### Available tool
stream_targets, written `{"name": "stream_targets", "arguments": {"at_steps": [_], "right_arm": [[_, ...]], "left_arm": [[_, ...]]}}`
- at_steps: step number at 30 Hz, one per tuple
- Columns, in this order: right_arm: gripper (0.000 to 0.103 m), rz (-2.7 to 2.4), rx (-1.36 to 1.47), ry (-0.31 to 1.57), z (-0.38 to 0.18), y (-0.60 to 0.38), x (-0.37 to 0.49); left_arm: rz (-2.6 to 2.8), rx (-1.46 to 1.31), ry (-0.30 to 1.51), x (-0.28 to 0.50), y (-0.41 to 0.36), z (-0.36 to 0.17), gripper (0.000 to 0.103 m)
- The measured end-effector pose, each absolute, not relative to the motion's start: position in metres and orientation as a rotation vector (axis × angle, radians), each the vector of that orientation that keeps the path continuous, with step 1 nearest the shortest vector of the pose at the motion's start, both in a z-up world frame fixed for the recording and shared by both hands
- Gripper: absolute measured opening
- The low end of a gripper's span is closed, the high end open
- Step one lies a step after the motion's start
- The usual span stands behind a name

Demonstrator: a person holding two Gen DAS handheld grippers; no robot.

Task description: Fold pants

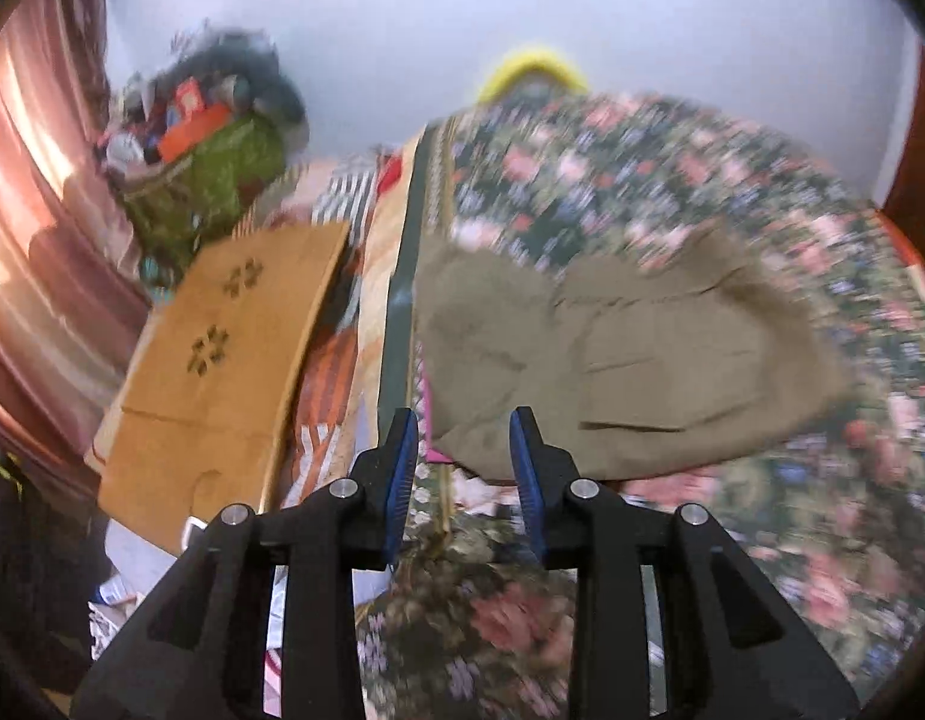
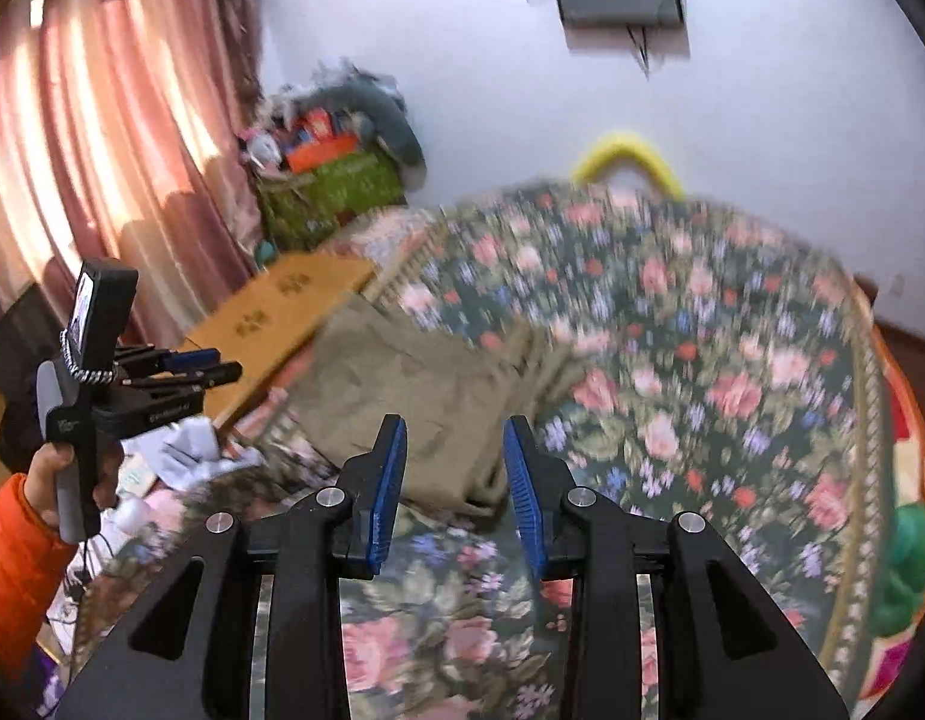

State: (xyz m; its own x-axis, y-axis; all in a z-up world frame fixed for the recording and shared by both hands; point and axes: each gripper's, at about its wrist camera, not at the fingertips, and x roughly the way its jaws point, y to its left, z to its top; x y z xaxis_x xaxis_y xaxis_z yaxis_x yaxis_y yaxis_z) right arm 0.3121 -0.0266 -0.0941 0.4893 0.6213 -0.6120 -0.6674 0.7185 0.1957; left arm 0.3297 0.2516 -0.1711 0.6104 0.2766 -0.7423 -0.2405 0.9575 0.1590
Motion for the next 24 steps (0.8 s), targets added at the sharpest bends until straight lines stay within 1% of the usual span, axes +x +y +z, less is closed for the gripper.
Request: {"name": "stream_targets", "arguments": {"at_steps": [8,13,15,18,19,20,21,23,24], "right_arm": [[0.03,0.836,-0.074,0.444,-0.003,-0.04,0.216],[0.03,0.858,-0.059,0.307,0.031,-0.053,0.155],[0.03,0.854,-0.052,0.255,0.04,-0.058,0.129],[0.03,0.847,-0.023,0.224,0.043,-0.065,0.109],[0.03,0.848,-0.002,0.22,0.044,-0.068,0.101],[0.032,0.849,0.011,0.22,0.044,-0.07,0.097],[0.034,0.847,0.024,0.221,0.043,-0.072,0.093],[0.058,0.824,0.035,0.216,0.041,-0.074,0.09],[0.064,0.809,0.036,0.211,0.04,-0.075,0.088]], "left_arm": [[0.184,0.034,0.592,0.224,0.182,-0.052,0.032],[0.168,0.03,0.443,0.155,0.15,-0.003,0.033],[0.165,0.022,0.38,0.125,0.139,0.011,0.036],[0.186,0.027,0.303,0.087,0.127,0.024,0.045],[0.194,0.031,0.287,0.079,0.124,0.026,0.052],[0.201,0.036,0.269,0.07,0.119,0.027,0.06],[0.201,0.037,0.256,0.061,0.116,0.028,0.062],[0.197,0.026,0.243,0.051,0.112,0.028,0.068],[0.19,0.014,0.243,0.046,0.111,0.028,0.069]]}}
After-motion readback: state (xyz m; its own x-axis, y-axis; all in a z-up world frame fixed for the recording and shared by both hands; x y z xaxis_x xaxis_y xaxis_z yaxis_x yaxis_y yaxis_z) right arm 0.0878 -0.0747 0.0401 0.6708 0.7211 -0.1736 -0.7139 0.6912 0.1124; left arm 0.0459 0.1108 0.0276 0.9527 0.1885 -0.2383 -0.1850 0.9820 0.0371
